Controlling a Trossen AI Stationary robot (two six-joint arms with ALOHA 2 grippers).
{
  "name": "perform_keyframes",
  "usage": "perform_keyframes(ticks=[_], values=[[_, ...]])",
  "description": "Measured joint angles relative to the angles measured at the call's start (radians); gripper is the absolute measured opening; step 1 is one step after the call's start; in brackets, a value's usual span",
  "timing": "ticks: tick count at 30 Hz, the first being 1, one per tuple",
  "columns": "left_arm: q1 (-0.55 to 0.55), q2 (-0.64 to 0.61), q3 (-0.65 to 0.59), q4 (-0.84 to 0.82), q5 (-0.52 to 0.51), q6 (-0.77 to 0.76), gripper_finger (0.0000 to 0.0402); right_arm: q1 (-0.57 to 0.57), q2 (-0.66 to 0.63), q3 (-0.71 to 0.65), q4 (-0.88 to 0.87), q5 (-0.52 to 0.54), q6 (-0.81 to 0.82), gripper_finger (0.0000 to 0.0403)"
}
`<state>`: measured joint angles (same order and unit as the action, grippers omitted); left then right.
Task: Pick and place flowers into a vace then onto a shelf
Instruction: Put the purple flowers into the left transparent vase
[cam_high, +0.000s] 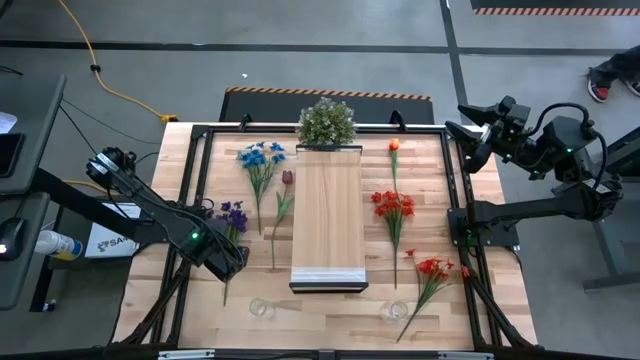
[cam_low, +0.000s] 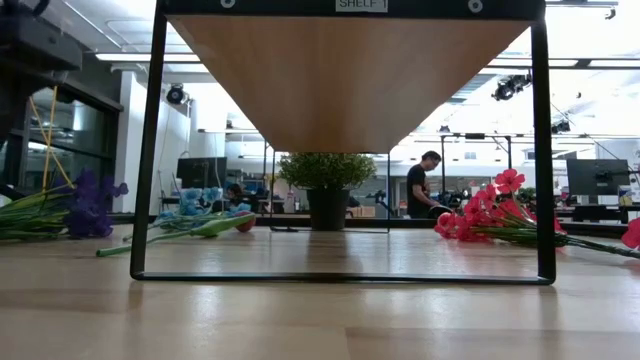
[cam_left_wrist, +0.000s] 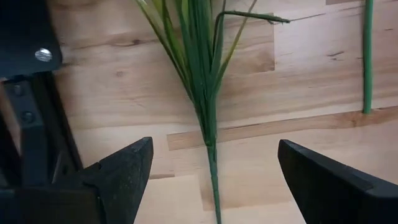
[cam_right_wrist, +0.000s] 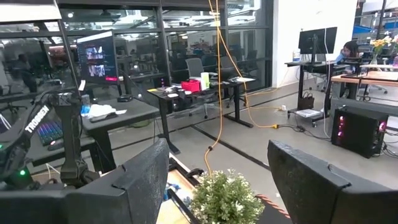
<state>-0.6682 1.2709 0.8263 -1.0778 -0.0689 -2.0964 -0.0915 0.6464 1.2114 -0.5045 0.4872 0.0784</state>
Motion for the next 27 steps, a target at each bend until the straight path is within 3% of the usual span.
perform_keyframes(ticks=[27], values=[[0.0,0.0,-0.233,0.264,0.011,0.0,0.0378,0.0,0.0,0.0,0.0,-0.034,0.056,0.0262]])
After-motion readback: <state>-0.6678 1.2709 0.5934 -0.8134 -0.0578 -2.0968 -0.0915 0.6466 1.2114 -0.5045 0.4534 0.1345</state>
